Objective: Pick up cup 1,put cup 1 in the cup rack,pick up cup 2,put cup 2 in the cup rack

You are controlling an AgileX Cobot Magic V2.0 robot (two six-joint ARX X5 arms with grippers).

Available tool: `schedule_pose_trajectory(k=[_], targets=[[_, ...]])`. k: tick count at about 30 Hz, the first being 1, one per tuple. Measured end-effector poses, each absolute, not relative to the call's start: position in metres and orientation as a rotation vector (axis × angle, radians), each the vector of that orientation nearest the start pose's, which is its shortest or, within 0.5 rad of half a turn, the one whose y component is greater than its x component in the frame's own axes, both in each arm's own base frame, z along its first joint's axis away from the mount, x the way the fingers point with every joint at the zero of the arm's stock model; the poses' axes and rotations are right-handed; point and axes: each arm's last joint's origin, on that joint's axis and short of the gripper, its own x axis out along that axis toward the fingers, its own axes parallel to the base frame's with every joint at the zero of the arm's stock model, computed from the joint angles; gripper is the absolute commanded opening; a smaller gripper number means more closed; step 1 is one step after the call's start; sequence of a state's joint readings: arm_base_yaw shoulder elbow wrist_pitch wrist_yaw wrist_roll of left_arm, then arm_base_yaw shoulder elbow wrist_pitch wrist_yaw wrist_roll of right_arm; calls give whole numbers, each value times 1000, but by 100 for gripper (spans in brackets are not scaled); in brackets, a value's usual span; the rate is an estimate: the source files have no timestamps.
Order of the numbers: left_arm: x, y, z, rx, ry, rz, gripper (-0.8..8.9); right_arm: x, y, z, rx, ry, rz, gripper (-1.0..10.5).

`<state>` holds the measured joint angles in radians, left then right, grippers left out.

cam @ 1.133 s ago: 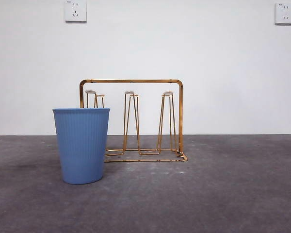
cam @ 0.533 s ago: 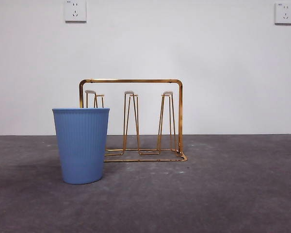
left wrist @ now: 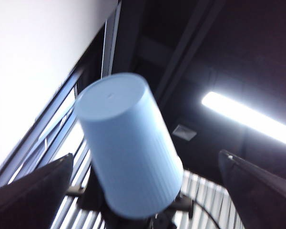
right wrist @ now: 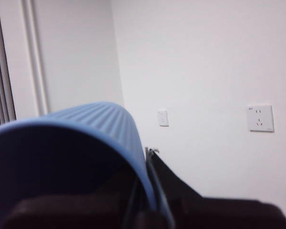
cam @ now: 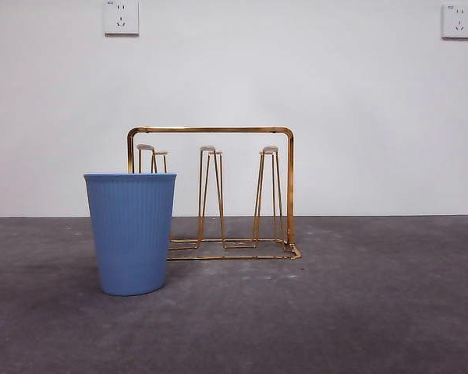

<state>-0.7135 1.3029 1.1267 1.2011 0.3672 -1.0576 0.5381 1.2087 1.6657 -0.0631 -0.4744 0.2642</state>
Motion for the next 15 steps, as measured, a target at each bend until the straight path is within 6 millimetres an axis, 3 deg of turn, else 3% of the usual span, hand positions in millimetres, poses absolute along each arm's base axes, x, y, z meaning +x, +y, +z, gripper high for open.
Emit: schedule_pose_trajectory(k=[15], targets=[[184,-169,460,-1060,-553,-1342,686,190,154,537,265,-265,1128,-15]])
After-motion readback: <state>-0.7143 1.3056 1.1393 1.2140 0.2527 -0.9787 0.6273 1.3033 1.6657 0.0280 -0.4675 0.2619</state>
